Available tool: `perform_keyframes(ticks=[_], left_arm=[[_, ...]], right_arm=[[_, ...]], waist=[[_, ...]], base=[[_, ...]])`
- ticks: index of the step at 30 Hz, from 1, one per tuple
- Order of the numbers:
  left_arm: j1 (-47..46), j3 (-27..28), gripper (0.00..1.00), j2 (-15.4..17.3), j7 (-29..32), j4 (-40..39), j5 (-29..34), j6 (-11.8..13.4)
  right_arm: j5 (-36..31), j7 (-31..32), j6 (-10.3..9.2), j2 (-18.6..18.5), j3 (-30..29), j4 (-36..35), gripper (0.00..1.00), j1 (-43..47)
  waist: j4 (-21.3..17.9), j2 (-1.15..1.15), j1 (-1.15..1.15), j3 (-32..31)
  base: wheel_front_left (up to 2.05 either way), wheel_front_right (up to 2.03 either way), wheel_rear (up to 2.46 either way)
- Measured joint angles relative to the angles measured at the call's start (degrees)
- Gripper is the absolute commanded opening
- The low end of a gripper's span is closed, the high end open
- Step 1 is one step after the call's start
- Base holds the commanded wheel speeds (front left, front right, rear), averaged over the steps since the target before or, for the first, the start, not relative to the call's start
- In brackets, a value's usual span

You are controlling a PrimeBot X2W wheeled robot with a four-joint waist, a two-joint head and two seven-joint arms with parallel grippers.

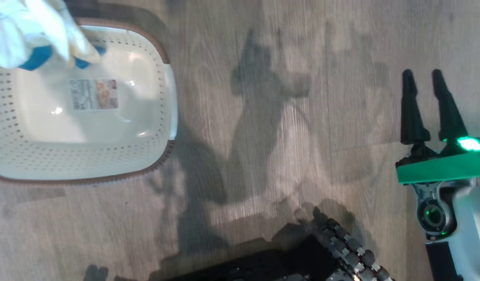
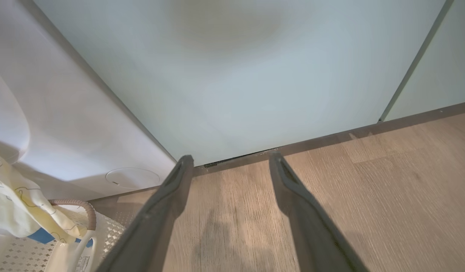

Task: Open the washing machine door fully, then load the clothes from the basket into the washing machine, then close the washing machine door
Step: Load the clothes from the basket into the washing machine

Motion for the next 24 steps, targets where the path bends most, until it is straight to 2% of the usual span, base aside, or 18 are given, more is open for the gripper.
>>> perform_keyframes(ticks=[10, 14, 24], left_arm=[[12.39, 0.49, 1.0, -1.11, -2.38, -7.73, -3.03, 0.26], [19.86, 0.94, 1.0, -2.21, -2.98, -13.67, -4.75, 1.27], [41.23, 2.49, 1.0, -3.89, -3.12, -32.28, -7.54, 6.12]], right_arm=[[-2.04, -0.01, 0.0, -0.01, -2.45, -0.03, 1.0, 0.43], [-3.01, -0.14, 0.0, -0.01, -3.48, -0.05, 1.0, 1.47], [-5.11, -0.14, 0.0, -0.01, -5.47, 0.05, 1.0, 4.27]], waist=[[2.57, 0.0, 0.0, -4.58], [3.79, 0.0, 0.0, -6.67], [6.8, 0.0, -0.01, -12.36]], base=[[0.0, 0.0, 0.0], [0.0, 0.0, 0.0], [0.0, 0.0, 0.0]])
